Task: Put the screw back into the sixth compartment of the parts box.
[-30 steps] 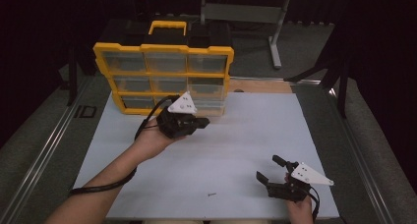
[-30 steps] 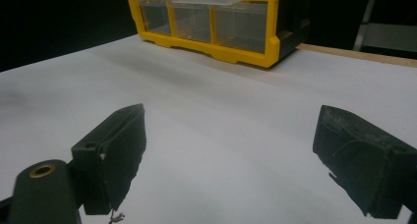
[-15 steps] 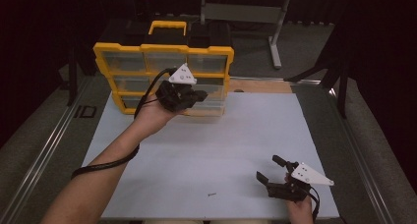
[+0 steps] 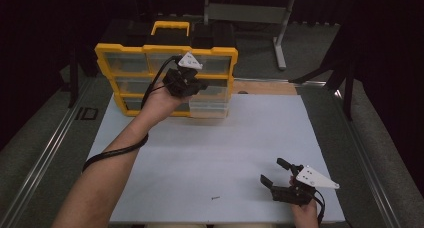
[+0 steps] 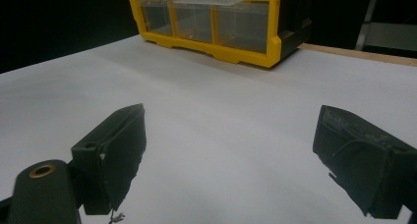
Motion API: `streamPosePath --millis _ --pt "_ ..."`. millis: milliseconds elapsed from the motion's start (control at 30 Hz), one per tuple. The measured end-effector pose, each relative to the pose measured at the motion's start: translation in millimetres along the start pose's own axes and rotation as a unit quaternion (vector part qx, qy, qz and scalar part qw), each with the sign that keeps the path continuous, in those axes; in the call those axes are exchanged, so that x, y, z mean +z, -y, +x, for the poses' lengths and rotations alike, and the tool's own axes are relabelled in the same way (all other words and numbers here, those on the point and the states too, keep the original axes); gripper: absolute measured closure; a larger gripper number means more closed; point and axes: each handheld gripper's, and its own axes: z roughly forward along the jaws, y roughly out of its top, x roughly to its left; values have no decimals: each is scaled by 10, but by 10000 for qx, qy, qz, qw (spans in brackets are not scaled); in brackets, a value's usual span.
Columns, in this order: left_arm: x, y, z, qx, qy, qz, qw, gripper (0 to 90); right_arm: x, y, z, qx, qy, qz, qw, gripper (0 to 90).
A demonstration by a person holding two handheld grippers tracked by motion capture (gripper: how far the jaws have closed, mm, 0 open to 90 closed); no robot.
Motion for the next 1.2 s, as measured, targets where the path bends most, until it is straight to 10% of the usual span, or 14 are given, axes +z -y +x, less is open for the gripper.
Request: streamPosePath --millis 500,933,1200 --pt "327 75 22 25 -90 601 9981 884 1 0 -1 -8 -12 -12 10000 126" --pt "534 70 36 -84 -171 1334 9909 874 -8 -1 -5 -11 -2 -22 10000 126" --pt "477 61 66 -227 -126 1257 9917 738 -12 -2 -6 -8 -2 -39 10000 126"
